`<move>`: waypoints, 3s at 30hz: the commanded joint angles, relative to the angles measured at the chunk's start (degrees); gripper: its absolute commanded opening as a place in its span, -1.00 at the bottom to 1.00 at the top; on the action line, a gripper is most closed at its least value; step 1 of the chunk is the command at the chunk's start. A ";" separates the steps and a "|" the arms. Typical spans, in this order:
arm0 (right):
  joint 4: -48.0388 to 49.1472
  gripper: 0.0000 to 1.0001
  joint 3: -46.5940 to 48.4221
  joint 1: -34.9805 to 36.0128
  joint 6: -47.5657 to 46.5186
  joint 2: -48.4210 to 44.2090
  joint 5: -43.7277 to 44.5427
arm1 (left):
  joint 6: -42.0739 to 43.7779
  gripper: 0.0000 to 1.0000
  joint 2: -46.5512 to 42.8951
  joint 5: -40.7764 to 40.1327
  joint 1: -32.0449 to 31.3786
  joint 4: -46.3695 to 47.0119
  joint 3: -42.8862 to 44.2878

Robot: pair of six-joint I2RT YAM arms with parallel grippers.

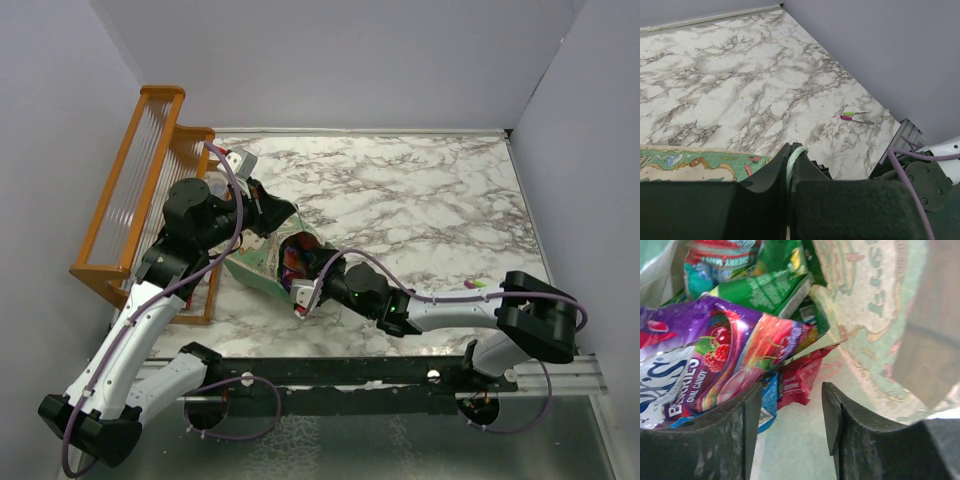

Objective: Take the snacks out of the paper bag
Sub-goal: Take out the snack from the paper bag, then place the snack at the center of the board.

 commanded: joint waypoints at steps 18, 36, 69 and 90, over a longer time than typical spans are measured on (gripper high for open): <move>3.29 0.12 10.06 -4.11 -1.98 11.21 7.62 | -0.91 -1.00 -1.97 0.93 0.04 2.77 1.57; -5.69 -0.97 8.66 -5.17 7.60 4.01 -3.79 | 0.80 -1.00 -3.36 -1.46 0.04 0.77 1.92; -19.85 -0.97 -5.40 -5.12 43.57 -43.47 -21.97 | 2.21 -1.00 -2.69 -4.86 0.04 -1.02 1.88; -30.21 -0.97 -13.35 -5.17 64.72 -50.73 32.85 | 3.70 -1.00 -2.38 -11.49 0.04 -4.71 4.76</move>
